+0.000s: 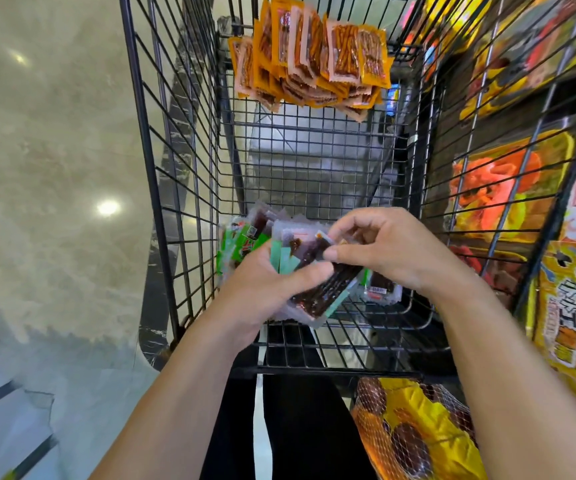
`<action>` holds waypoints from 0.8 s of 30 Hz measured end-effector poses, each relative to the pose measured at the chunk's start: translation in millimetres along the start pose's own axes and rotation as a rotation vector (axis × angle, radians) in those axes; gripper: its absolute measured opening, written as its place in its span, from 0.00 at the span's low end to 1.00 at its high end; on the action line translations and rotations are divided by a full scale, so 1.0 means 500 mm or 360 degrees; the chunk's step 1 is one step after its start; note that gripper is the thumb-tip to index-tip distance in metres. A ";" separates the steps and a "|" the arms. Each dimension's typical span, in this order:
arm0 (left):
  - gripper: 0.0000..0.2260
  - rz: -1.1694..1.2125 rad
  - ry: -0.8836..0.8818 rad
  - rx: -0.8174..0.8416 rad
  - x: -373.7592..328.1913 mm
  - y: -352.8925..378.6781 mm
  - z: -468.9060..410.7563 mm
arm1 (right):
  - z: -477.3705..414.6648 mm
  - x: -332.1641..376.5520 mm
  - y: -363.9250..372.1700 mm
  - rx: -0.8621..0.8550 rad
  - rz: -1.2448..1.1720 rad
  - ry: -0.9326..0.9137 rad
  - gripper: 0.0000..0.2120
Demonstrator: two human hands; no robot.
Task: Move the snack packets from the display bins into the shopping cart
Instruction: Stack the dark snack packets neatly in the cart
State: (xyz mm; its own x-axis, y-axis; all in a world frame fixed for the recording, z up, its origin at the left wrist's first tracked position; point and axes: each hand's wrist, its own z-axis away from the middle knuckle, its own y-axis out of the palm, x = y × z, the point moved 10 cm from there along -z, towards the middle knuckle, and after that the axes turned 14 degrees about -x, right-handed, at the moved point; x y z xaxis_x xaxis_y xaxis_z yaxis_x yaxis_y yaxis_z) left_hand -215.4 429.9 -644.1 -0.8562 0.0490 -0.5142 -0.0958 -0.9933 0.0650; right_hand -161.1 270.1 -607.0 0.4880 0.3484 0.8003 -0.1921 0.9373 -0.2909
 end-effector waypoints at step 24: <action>0.27 0.0310 -0.0008 -0.0592 0.015 -0.109 -0.034 | -0.038 -0.245 0.022 -0.0036 0.0825 0.0075 0.18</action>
State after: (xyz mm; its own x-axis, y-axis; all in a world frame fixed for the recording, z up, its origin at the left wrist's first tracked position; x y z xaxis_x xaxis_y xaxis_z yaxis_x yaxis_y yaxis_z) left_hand -207.8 482.7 -665.8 -0.8429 -0.1437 -0.5186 0.2571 -0.9541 -0.1534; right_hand -207.1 238.1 -718.3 0.3719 0.7664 0.5238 -0.4003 0.6415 -0.6544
